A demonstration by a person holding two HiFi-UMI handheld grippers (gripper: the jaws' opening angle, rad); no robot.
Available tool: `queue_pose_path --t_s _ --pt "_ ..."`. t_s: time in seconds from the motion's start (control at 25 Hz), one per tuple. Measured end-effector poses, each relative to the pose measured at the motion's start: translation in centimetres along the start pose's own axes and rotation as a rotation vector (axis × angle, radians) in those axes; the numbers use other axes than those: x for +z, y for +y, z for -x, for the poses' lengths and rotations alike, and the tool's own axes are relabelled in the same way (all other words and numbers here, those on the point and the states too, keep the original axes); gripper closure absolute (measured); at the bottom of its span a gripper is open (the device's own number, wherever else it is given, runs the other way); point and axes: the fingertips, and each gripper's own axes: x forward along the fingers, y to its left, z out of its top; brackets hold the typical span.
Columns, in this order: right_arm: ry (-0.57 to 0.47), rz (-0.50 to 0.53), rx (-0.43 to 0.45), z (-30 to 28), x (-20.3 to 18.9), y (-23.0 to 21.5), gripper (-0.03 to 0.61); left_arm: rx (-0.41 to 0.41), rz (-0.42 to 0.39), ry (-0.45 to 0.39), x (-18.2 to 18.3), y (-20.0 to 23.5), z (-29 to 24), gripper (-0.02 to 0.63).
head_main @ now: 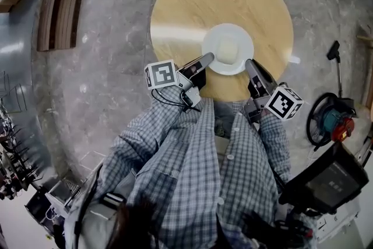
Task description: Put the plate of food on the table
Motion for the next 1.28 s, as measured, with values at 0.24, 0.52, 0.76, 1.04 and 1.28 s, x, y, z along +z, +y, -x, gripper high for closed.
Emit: queue_pose_path --t_s 0.24,0.52,0.76,1.04,1.28 --pt "0.051 -0.054 -0.007 -1.9 -0.8 -4.6 0.529 0.054 0.007 0.011 0.2 4.3 -2.1 0.595" --pt "0.079 -0.087 -0.034 -3.1 -0.4 -8.1 0.529 0.093 0.016 0.031 0.5 6.7 -4.5 0.595" --pt "0.107 -0.095 -0.048 -4.0 -0.4 -9.7 0.529 0.121 0.037 0.031 0.8 8.2 -5.4 0.595" --pt "0.129 -0.104 -0.057 -4.4 -1.1 -9.9 0.529 0.143 0.035 0.029 0.7 8.9 -4.9 0.595" --pt "0.141 -0.119 -0.075 -4.3 -1.6 -10.2 0.529 0.161 0.040 0.032 0.4 9.4 -4.8 0.595"
